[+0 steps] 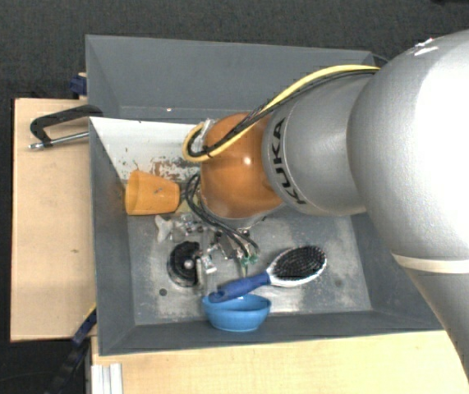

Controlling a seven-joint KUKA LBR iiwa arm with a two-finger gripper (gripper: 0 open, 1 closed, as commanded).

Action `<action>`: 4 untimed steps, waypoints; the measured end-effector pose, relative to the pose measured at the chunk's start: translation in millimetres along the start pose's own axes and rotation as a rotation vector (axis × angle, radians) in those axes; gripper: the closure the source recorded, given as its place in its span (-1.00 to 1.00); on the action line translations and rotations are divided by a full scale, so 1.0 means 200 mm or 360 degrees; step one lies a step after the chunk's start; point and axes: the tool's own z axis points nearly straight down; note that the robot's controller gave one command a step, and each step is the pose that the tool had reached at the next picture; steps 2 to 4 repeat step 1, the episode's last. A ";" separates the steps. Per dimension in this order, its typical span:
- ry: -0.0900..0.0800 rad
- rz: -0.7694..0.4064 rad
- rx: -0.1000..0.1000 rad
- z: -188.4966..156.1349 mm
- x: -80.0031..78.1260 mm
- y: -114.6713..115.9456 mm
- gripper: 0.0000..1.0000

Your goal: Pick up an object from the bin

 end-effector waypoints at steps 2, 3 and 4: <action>-0.0003 0.0002 0.0004 0.00 0.00 -0.01 1.00; -0.0003 0.0002 0.0004 0.00 0.00 -0.01 1.00; -0.0003 0.0002 0.0004 0.00 0.00 -0.01 1.00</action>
Offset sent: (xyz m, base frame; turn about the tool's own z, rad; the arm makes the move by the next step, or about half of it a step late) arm 0.0000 0.0000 0.0000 0.0000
